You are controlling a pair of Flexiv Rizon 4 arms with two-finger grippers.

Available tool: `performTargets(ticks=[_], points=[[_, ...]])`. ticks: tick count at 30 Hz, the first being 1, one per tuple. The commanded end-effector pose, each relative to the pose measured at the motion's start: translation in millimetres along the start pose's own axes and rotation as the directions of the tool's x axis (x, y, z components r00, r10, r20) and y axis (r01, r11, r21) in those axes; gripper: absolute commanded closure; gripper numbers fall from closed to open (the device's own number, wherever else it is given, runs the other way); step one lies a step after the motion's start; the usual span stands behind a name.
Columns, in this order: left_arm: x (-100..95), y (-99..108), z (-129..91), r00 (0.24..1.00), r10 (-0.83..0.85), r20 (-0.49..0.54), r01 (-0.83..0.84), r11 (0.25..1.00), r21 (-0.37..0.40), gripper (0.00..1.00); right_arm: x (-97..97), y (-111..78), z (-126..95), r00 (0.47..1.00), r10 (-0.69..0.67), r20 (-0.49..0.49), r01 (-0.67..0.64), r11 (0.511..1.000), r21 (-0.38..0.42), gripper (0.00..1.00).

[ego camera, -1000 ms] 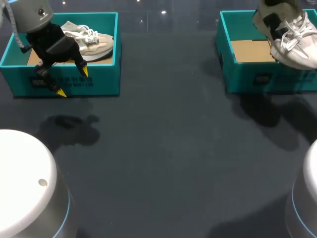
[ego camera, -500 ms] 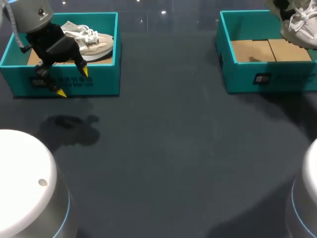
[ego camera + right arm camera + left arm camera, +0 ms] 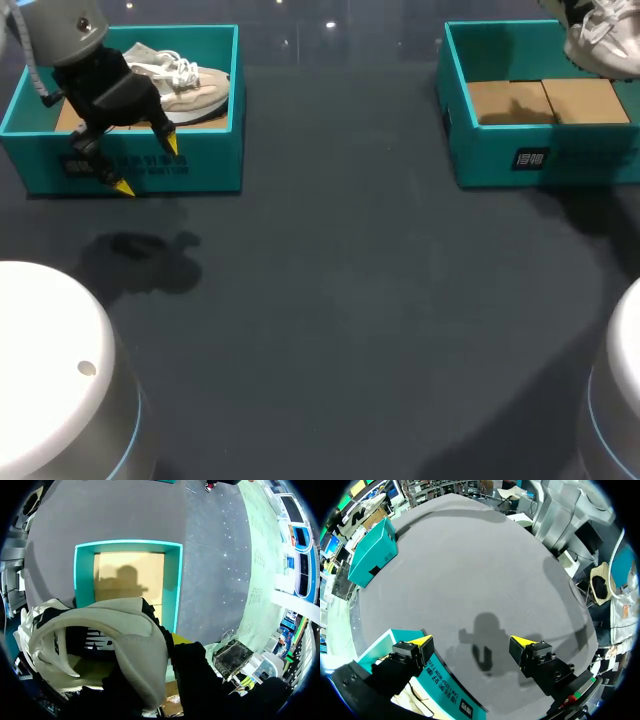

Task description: Take the shoe out of the shoebox, open the shoe tongue, remove and reinsert the insole, then place the shoe into the shoebox

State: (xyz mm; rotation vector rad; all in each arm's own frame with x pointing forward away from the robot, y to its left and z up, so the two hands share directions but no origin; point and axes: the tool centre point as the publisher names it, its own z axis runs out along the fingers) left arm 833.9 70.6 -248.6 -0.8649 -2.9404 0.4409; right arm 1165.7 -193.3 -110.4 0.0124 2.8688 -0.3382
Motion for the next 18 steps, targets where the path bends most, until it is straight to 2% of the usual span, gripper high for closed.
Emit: performTargets(ticks=[1,2,4,6,7,18], points=[[0.4,0,0,1.0,0.0,0.0,0.0,1.0,-0.003,0.0,14.9,-28.4,8,0.976,0.217,0.002,-0.217,0.976,-0.003,1.0],[0.4,0,0,1.0,0.0,0.0,0.0,1.0,-0.003,0.0,20.1,-34.3,9,0.966,0.259,0.001,-0.259,0.965,0.029,1.0],[0.4,0,0,1.0,0.0,0.0,0.0,1.0,-0.003,0.0,31.4,-47.5,12,0.934,0.358,0.022,-0.358,0.933,0.032,1.0],[0.4,0,0,1.0,0.0,0.0,0.0,1.0,-0.003,0.0,43.6,-61.4,14,0.87,0.492,0.031,-0.492,0.863,0.116,1.0],[0.4,0,0,1.0,0.0,0.0,0.0,1.0,-0.003,0.0,50.5,-70.0,16,0.814,0.579,0.043,-0.58,0.809,0.089,1.0],[0.4,0,0,1.0,0.0,0.0,0.0,1.0,-0.003,0.0,50.5,-70.0,16,0.814,0.579,0.043,-0.58,0.809,0.089,1.0]])
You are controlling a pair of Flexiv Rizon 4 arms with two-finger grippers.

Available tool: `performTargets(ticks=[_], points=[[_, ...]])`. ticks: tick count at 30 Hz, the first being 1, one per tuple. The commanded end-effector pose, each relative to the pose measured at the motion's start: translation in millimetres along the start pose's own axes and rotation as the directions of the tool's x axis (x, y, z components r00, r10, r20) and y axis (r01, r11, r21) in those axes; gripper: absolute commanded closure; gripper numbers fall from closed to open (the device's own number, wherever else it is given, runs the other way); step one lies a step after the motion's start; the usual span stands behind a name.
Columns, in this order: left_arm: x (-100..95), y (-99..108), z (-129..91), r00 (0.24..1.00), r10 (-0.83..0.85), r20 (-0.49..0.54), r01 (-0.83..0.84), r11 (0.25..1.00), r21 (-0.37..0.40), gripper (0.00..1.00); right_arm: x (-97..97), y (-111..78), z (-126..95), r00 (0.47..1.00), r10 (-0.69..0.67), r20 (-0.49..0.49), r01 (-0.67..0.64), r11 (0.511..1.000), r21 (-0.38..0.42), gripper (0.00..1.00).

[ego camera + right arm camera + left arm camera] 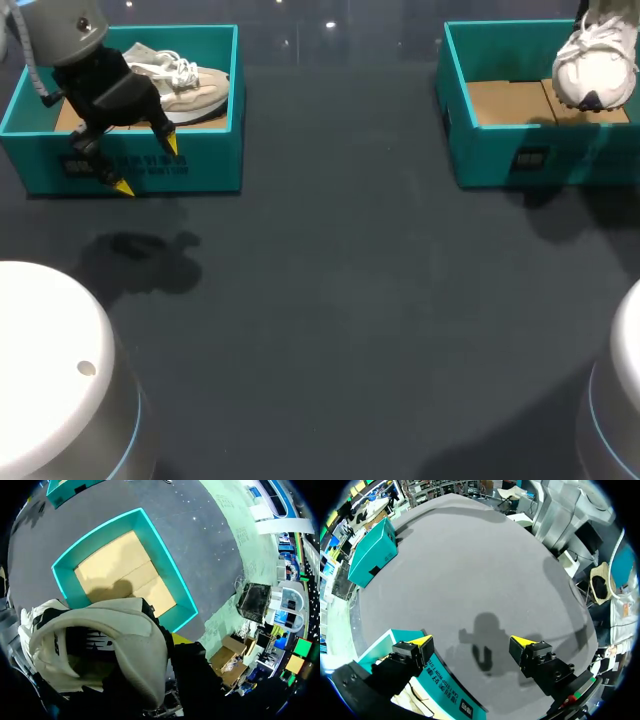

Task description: Take the shoe out of the shoebox, open the shoe tongue, remove and reinsert the insole, then place the shoe into the shoebox

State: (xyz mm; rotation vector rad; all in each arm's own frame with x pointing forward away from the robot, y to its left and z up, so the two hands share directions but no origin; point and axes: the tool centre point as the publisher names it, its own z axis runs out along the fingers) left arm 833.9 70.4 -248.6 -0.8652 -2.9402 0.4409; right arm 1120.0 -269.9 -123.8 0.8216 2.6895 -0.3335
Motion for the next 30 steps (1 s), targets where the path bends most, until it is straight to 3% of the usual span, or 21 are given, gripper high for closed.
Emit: performTargets(ticks=[1,3,8,11,21,23,25,30], points=[[0.5,0,0,1.0,0.0,0.0,0.0,1.0,-0.003,0.0,2.9,1.8,-3,0.999,0.049,0.014,-0.049,0.999,0.012,1.0],[0.5,0,0,1.0,0.0,0.0,0.0,1.0,-0.003,0.0,3.7,-6.9,1,0.985,0.169,0.029,-0.168,0.985,-0.033,1.0],[0.5,0,0,1.0,0.0,0.0,0.0,1.0,-0.003,0.0,11.6,-19.8,9,0.922,0.381,0.064,-0.379,0.925,-0.034,1.0],[0.5,0,0,1.0,0.0,0.0,0.0,1.0,-0.003,0.0,15.4,-28.4,14,0.843,0.538,-0.001,-0.537,0.84,0.081,1.0],[0.5,0,0,1.0,0.0,0.0,0.0,1.0,-0.003,0.0,15.4,-28.4,14,0.843,0.538,-0.001,-0.537,0.84,0.081,1.0],[0.5,0,0,1.0,0.0,0.0,0.0,1.0,-0.003,0.0,9.2,-35.1,23,0.751,0.659,0.033,-0.657,0.743,0.128,1.0],[0.5,0,0,1.0,0.0,0.0,0.0,1.0,-0.003,0.0,10.3,-41.5,30,0.678,0.735,0.024,-0.734,0.674,0.089,1.0],[0.5,0,0,1.0,0.0,0.0,0.0,1.0,-0.003,0.0,26.8,-59.3,55,0.484,0.869,0.1,-0.873,0.473,0.121,1.0]])
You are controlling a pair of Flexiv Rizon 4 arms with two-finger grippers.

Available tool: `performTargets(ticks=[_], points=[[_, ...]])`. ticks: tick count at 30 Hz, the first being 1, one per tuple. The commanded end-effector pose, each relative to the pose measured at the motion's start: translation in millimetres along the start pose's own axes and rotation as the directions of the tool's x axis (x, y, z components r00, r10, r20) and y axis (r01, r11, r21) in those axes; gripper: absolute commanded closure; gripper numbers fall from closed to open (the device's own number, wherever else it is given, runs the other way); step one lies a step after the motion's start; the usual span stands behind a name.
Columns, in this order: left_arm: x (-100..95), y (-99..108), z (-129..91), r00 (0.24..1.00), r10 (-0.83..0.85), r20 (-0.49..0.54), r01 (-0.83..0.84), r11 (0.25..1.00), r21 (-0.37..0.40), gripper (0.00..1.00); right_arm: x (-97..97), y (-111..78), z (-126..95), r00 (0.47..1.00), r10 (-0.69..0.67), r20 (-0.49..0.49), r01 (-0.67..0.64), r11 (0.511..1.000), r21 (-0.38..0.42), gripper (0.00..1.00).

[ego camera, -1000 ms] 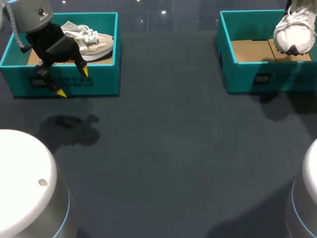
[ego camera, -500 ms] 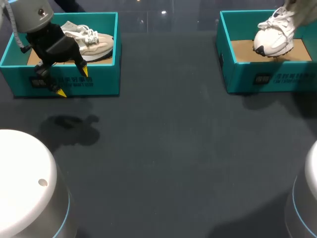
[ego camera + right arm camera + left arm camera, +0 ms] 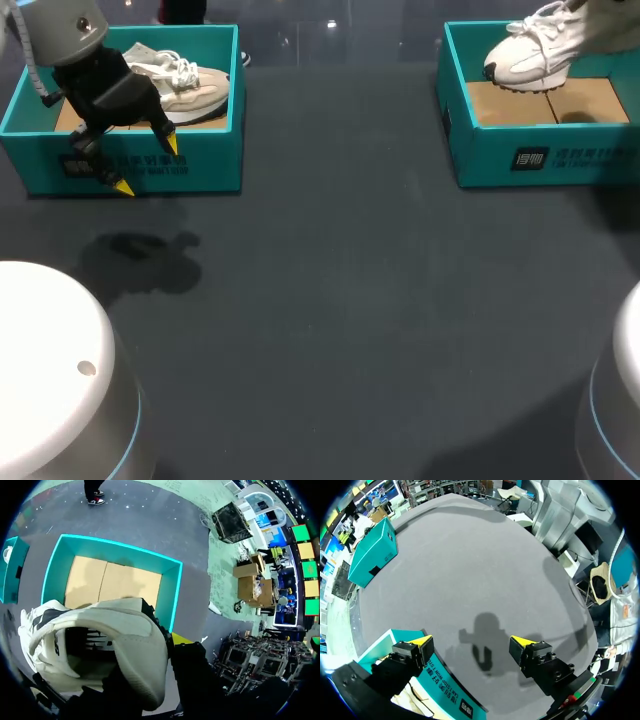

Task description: Take the shoe out of the shoebox, open the shoe tongue, remove and reinsert the insole, then place the shoe into the shoebox

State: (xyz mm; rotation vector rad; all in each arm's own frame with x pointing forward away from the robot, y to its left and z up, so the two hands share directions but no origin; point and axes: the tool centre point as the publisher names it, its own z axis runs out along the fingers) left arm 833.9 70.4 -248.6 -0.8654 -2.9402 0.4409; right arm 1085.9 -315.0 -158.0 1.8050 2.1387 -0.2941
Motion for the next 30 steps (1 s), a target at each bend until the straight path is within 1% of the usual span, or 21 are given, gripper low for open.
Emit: performTargets(ticks=[1,13,15,18,20,22,24,30], points=[[0.5,0,0,1.0,0.0,0.0,0.0,1.0,-0.003,0.0,2.1,-16.0,23,0.949,0.313,0.032,-0.313,0.95,0.006,1.0],[0.5,0,0,1.0,0.0,0.0,0.0,1.0,-0.003,0.0,2.1,-16.0,23,0.949,0.313,0.032,-0.313,0.95,0.006,1.0],[0.5,0,0,1.0,0.0,0.0,0.0,1.0,-0.003,0.0,2.0,-18.9,32,0.95,0.312,0.019,-0.311,0.95,-0.034,1.0],[0.5,0,0,1.0,0.0,0.0,0.0,1.0,-0.003,0.0,1.3,-27.3,53,0.944,0.328,0.025,-0.327,0.944,-0.04,1.0],[0.5,0,0,1.0,0.0,0.0,0.0,1.0,-0.003,0.0,3.2,-31.9,64,0.938,0.342,0.061,-0.342,0.94,-0.02,1.0],[0.5,0,0,1.0,0.0,0.0,0.0,1.0,-0.003,0.0,2.9,-37.5,77,0.933,0.358,0.047,-0.357,0.934,-0.022,1.0],[0.5,0,0,1.0,0.0,0.0,0.0,1.0,-0.003,0.0,2.6,-41.5,87,0.925,0.378,0.033,-0.378,0.926,-0.006,1.0],[0.5,0,0,1.0,0.0,0.0,0.0,1.0,-0.003,0.0,2.6,-41.5,87,0.925,0.378,0.033,-0.378,0.926,-0.006,1.0]])
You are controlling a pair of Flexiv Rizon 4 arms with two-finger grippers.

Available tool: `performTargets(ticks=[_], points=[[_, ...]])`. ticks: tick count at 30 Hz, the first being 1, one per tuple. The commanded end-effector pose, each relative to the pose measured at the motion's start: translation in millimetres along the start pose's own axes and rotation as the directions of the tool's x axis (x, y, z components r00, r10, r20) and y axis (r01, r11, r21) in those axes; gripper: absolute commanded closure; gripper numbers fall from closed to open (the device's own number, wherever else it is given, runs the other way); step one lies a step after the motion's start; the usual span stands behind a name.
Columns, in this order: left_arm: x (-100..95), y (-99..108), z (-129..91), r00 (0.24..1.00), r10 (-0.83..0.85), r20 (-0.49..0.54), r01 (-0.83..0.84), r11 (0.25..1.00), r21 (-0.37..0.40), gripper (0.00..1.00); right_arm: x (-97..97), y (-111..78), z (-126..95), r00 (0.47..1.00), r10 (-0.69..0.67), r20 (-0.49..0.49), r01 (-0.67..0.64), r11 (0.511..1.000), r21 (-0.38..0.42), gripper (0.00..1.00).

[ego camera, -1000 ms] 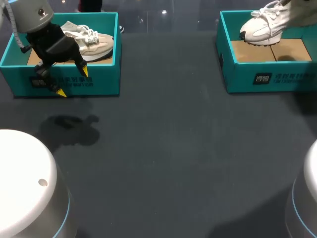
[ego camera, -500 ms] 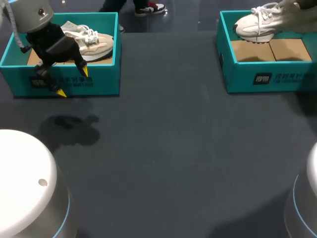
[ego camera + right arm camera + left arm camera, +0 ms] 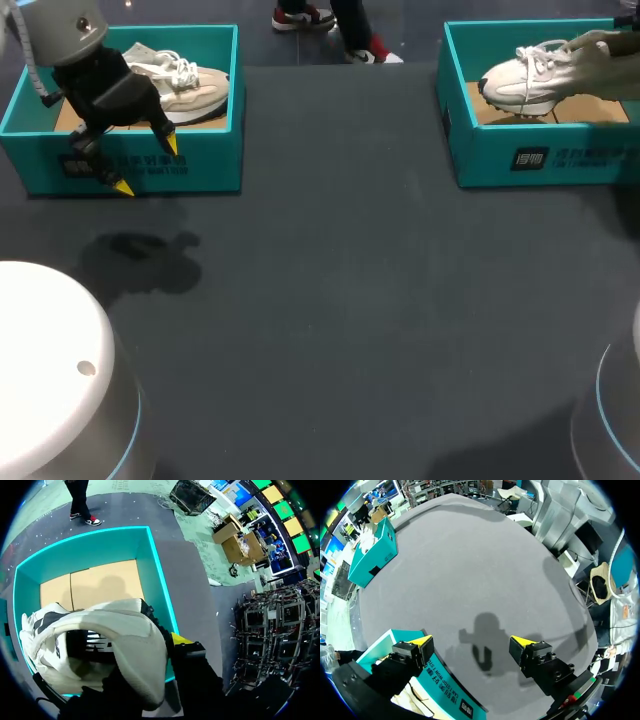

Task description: Take the shoe out of the shoebox, open the shoe tongue, remove and reinsert the insole, then place the shoe into the shoebox

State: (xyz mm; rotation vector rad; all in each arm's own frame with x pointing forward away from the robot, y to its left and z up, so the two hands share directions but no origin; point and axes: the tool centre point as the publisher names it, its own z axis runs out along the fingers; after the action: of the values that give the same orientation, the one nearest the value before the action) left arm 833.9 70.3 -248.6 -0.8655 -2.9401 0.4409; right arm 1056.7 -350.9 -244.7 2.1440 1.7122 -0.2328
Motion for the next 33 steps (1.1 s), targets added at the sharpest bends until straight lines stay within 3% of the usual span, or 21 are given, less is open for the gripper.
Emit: performTargets(ticks=[1,7,12,23,33], points=[[0.5,0,0,1.0,0.0,0.0,0.0,1.0,-0.003,0.0,-2.0,-1.3,-3,1.0,-0.001,-0.004,0.0,1.0,-0.003,1.0],[0.5,0,0,1.0,0.0,0.0,0.0,1.0,-0.003,0.0,-2.0,-1.3,-3,1.0,-0.001,-0.004,0.0,1.0,-0.003,1.0],[0.5,0,0,1.0,0.0,0.0,0.0,1.0,-0.003,0.0,4.2,2.3,21,1.0,-0.016,-0.024,0.016,1.0,-0.009,1.0],[0.5,0,0,1.0,0.0,0.0,0.0,1.0,-0.003,0.0,5.3,-11.8,50,0.998,-0.023,-0.065,0.023,1.0,0.0,1.0],[0.5,0,0,1.0,0.0,0.0,0.0,1.0,-0.003,0.0,5.3,-11.8,50,0.998,-0.023,-0.065,0.023,1.0,0.0,1.0]])
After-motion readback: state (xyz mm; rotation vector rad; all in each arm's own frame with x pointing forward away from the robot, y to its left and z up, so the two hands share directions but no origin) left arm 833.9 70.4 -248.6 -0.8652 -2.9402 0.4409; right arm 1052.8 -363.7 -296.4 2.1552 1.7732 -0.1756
